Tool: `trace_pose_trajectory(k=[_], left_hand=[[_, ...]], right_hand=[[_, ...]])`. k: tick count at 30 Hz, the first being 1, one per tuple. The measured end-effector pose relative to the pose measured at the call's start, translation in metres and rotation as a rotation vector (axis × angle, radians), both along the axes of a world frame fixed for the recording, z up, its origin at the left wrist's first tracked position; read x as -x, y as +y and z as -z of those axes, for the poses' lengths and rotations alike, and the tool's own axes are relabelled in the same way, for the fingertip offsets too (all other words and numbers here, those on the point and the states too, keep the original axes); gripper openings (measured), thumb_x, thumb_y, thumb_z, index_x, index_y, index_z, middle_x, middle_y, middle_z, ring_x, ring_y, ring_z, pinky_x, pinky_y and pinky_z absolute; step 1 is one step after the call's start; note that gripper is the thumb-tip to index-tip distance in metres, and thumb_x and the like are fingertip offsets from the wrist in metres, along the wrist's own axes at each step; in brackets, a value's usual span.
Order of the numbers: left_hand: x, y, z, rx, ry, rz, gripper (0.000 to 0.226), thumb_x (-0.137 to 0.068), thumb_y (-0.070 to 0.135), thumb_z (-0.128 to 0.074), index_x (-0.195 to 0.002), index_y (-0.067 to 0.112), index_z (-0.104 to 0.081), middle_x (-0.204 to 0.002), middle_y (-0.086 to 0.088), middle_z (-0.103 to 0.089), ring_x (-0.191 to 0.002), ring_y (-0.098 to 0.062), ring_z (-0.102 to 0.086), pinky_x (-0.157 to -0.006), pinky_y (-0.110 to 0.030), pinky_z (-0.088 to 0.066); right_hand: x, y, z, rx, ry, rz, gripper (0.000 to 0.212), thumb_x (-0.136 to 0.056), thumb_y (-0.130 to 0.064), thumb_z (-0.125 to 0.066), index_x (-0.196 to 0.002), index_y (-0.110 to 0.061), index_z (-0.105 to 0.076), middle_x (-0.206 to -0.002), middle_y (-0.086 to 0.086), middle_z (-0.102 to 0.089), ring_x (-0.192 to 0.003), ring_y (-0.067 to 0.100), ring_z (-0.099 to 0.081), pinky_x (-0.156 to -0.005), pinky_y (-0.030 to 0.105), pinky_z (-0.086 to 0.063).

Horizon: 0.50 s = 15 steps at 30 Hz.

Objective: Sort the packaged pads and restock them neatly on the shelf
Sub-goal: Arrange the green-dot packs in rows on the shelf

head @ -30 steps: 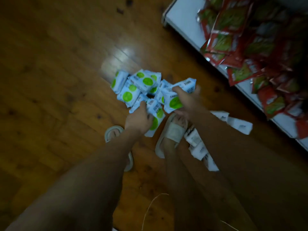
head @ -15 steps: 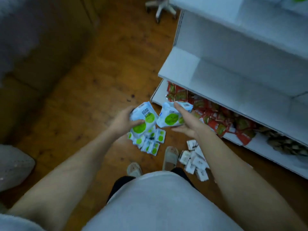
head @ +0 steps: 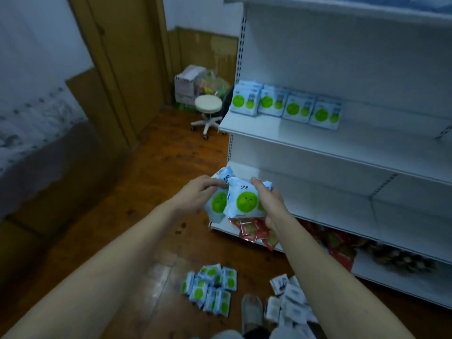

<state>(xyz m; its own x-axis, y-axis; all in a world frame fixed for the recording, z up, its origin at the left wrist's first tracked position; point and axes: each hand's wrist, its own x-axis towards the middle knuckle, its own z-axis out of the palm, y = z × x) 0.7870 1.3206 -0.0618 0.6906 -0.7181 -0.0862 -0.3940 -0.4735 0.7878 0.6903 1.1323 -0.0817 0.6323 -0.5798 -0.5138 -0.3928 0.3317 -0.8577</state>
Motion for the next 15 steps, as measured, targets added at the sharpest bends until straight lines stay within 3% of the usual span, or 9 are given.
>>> trace_pose_trajectory(k=[3, 5, 7, 9, 12, 15], left_hand=[[0.006, -0.012, -0.022, 0.101, 0.116, 0.006, 0.032, -0.092, 0.055, -0.054, -0.101, 0.030, -0.072, -0.107, 0.007, -0.056, -0.094, -0.012, -0.061, -0.064, -0.022, -0.048], [0.008, -0.019, -0.031, 0.130, 0.119, 0.038, 0.025, -0.082, 0.054, -0.068, -0.097, 0.034, -0.072, -0.108, 0.007, -0.057, -0.095, -0.010, -0.063, -0.060, -0.018, -0.050], [0.002, -0.024, -0.041, 0.142, 0.115, 0.039, 0.021, -0.080, 0.043, -0.076, -0.097, 0.031, -0.072, -0.110, 0.007, -0.058, -0.095, -0.011, -0.064, -0.058, -0.015, -0.052], [-0.009, -0.028, -0.050, 0.133, 0.052, 0.042, 0.020, -0.079, 0.041, -0.077, -0.095, 0.028, -0.072, -0.109, 0.006, -0.059, -0.095, -0.012, -0.064, -0.061, -0.020, -0.055], [-0.028, -0.035, -0.065, 0.068, -0.088, 0.082, 0.021, -0.078, 0.045, -0.077, -0.091, 0.029, -0.073, -0.107, 0.007, -0.059, -0.095, -0.010, -0.062, -0.070, -0.029, -0.059], [-0.042, -0.047, -0.079, 0.076, -0.106, 0.103, 0.025, -0.079, 0.046, -0.076, -0.095, 0.026, -0.074, -0.108, 0.005, -0.061, -0.096, -0.008, -0.062, -0.075, -0.031, -0.059]], right_hand=[[-0.006, 0.006, -0.024, 0.063, -0.078, 0.020, 0.036, -0.084, -0.045, -0.070, -0.103, -0.016, -0.065, -0.094, 0.008, -0.074, -0.081, 0.025, -0.073, -0.071, 0.038, -0.061], [-0.010, 0.010, -0.038, 0.098, -0.099, 0.016, 0.043, -0.082, -0.050, -0.068, -0.107, -0.016, -0.063, -0.099, 0.008, -0.073, -0.083, 0.025, -0.073, -0.073, 0.040, -0.061], [-0.009, 0.009, -0.054, 0.154, -0.090, -0.028, 0.056, -0.081, -0.055, -0.067, -0.118, -0.018, -0.049, -0.110, 0.008, -0.068, -0.086, 0.024, -0.070, -0.071, 0.039, -0.060], [-0.003, 0.003, -0.074, 0.297, -0.105, -0.156, 0.057, -0.086, -0.055, -0.065, -0.125, -0.027, -0.035, -0.118, 0.005, -0.060, -0.088, 0.020, -0.066, -0.062, 0.031, -0.053], [0.001, -0.015, -0.099, 0.564, -0.140, -0.377, 0.069, -0.080, -0.055, -0.072, -0.135, -0.042, -0.033, -0.129, 0.002, -0.048, -0.105, 0.021, -0.061, -0.061, 0.023, -0.046], [-0.005, -0.031, -0.119, 0.786, -0.051, -0.586, 0.070, -0.079, -0.044, -0.077, -0.138, -0.039, -0.041, -0.125, -0.002, -0.034, -0.111, 0.022, -0.052, -0.072, 0.033, -0.054]])
